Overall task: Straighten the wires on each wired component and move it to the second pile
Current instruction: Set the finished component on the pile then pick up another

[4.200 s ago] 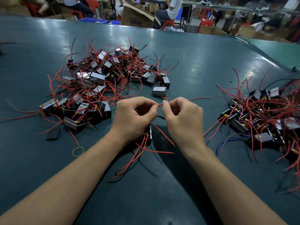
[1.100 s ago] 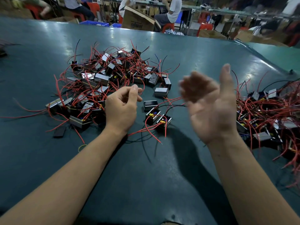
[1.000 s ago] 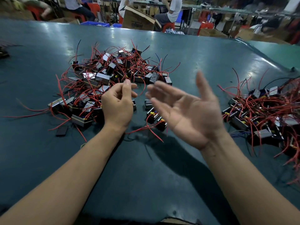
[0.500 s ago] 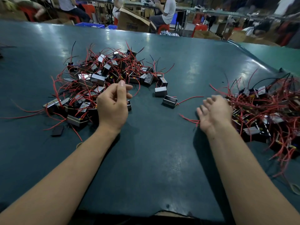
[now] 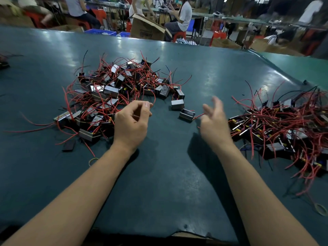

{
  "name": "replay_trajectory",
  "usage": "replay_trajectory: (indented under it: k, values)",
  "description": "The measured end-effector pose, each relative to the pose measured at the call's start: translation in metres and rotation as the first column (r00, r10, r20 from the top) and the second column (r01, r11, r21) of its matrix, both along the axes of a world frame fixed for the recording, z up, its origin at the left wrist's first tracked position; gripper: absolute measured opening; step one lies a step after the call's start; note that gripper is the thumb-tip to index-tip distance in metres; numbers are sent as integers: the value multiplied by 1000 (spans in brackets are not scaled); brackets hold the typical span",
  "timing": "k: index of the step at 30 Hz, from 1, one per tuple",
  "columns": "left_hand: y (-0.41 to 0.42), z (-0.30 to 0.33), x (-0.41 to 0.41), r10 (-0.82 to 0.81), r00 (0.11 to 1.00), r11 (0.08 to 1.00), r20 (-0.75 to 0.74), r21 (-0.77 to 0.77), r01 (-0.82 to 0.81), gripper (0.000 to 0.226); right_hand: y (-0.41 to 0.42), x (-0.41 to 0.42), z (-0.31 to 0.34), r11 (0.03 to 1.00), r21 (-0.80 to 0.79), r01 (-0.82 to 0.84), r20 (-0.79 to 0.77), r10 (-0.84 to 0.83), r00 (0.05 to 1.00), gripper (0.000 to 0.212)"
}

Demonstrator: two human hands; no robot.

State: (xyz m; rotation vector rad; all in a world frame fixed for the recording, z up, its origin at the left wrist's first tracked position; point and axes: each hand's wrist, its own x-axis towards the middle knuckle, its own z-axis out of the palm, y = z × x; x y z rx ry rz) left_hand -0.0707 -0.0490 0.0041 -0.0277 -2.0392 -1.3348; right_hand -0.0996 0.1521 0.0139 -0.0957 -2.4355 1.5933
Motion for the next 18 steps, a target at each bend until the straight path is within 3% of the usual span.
replay_trajectory:
  k: [2, 5, 9, 13, 15, 17, 18]
  values:
    - [-1, 0, 1, -9, 1000, 1000, 9, 12, 9, 25, -7, -5, -6, 919, 370, -139, 16, 143, 990, 56]
    - [-1, 0, 1, -10, 1000, 1000, 18, 26, 10, 25, -13, -7, -11, 733, 637, -240, 68, 256, 964, 54]
    - [-1, -3, 1, -11, 1000, 999, 28, -42, 12, 16, -17, -1, -5, 764, 608, -214, -86, 332, 939, 28]
    - [0, -3, 0, -38, 996, 985, 75, -166, 50, 12, -31, 10, -4, 739, 590, -324, -96, 464, 881, 17]
    - [-1, -1, 1, -46, 996, 973, 73, -223, 61, 22, -36, 13, -5, 732, 569, -374, -107, 517, 849, 14]
    - [-3, -1, 2, 9, 1000, 921, 25, -389, 1, 29, -37, 15, -5, 737, 563, -374, -131, 526, 840, 18]
    - [-5, -2, 2, 89, 996, 854, -7, -514, -80, 29, -36, 15, -6, 750, 556, -358, -143, 511, 847, 22]
